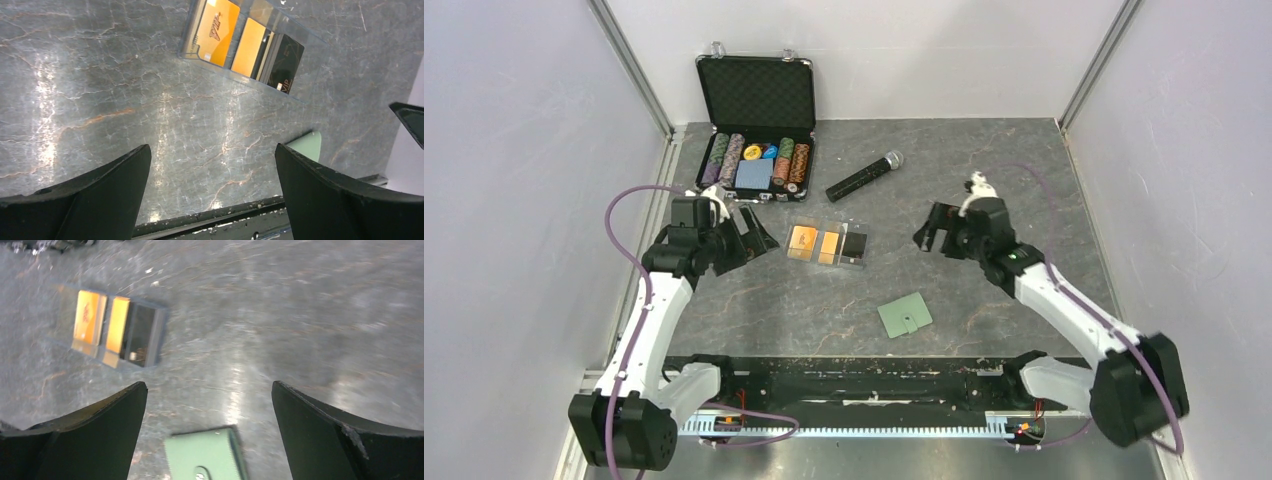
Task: Put the credit cards into the card holder
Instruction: Move the storage box to the center of the board, then open the card holder at the center of the board.
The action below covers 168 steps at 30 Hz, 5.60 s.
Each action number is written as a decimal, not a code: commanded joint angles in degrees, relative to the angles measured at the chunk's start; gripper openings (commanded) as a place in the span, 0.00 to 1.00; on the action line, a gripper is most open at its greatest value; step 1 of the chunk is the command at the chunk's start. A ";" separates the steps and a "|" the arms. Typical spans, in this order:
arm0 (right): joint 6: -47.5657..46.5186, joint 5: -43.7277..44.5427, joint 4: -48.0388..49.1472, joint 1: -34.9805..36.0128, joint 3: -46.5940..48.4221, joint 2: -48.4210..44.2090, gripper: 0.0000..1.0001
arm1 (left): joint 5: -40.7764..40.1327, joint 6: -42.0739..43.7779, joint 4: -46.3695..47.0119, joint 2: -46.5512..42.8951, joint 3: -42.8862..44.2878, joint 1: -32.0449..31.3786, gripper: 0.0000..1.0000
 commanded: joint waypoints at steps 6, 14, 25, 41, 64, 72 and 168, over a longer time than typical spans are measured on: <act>-0.68 0.07 -3.20 11.76 21.57 22.43 0.93 | 10.53 -6.38 5.10 -4.49 -1.93 0.04 1.00; -1.78 -1.98 -8.01 14.37 34.22 37.13 0.63 | 13.21 -7.69 6.67 -5.86 -4.03 0.02 1.00; -5.65 -1.79 -12.68 19.96 41.72 46.76 0.31 | 14.88 -6.76 6.16 -5.99 -5.69 0.02 1.00; -18.54 7.07 -24.85 27.20 64.22 58.35 0.38 | 15.99 -6.12 5.35 -7.01 -7.54 0.06 1.00; -2.10 -13.90 -10.62 0.84 4.72 3.46 0.80 | 16.14 -15.95 23.24 3.98 -9.34 -20.01 1.00; 1.48 -17.34 -16.46 -1.64 -9.05 -10.94 0.77 | 12.82 -17.07 27.87 15.89 -3.45 -33.18 1.00; 32.86 -51.20 41.68 -0.38 2.68 -0.11 0.00 | 19.65 -16.48 31.91 -1.03 1.72 -23.82 1.00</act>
